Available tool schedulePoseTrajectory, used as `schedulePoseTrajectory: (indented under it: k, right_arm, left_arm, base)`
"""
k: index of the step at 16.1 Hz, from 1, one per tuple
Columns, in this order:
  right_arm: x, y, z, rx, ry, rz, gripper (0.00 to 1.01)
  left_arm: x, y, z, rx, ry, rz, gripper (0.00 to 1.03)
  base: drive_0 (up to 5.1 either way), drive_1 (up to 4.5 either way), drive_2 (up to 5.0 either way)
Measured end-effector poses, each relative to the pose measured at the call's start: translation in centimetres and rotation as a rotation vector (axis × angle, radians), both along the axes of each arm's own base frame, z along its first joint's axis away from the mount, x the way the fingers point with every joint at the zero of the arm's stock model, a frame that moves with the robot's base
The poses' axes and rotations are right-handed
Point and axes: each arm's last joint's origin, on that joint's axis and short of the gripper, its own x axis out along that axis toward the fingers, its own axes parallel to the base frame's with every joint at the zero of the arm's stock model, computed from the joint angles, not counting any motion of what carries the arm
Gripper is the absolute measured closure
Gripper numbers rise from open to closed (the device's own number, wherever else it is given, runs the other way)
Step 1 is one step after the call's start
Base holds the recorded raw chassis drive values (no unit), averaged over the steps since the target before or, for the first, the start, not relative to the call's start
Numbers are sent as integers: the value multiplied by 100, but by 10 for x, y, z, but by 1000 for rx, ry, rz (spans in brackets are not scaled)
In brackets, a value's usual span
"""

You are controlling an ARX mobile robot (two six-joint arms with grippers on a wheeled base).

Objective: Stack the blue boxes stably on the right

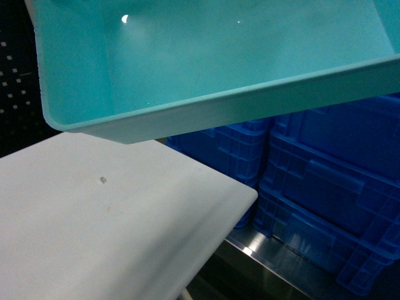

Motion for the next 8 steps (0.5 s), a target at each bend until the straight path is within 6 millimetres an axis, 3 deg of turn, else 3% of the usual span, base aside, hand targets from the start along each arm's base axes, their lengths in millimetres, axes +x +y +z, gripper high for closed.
schedulePoseTrajectory:
  k: [8]
  right_arm:
    - [0,-1,0,0,5,-3,94]
  left_arm:
    - [-1,-2,0,1,-1,-3,101]
  base:
    - [-162,-162,-162]
